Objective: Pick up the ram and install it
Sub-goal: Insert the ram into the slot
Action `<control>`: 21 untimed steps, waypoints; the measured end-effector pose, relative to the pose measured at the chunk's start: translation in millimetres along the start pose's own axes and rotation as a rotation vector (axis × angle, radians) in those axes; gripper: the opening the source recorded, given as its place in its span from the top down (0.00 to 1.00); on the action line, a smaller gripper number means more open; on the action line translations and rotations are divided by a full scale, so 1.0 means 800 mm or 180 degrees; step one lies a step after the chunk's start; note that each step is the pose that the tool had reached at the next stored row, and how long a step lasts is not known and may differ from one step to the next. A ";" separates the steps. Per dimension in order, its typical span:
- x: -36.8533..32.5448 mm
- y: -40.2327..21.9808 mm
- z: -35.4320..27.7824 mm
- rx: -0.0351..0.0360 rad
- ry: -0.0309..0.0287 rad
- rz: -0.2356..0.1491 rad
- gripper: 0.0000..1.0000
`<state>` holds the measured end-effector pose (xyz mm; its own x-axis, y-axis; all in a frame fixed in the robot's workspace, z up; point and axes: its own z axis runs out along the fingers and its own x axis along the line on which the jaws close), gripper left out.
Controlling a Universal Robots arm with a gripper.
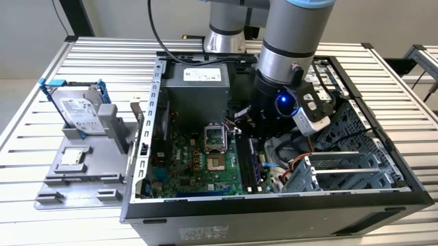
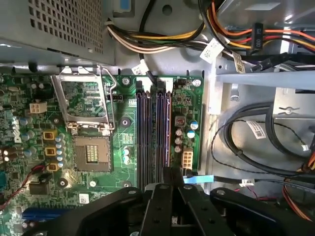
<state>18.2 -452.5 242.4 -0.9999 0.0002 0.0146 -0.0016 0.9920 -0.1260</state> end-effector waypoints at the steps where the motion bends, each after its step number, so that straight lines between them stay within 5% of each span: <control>1: 0.0000 0.0000 0.0000 0.0000 0.0000 0.0000 1.00; 15: -0.0004 -0.0001 0.0000 -0.0001 0.0001 0.0000 1.00; 17: -0.0010 -0.0003 -0.0001 -0.0047 0.0041 -0.0006 1.00; 21: -0.0013 -0.0004 0.0000 -0.0234 0.0108 -0.0018 1.00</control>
<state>19.3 -452.8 242.4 -0.9988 -0.0023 0.0489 -0.0049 0.9986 -0.0526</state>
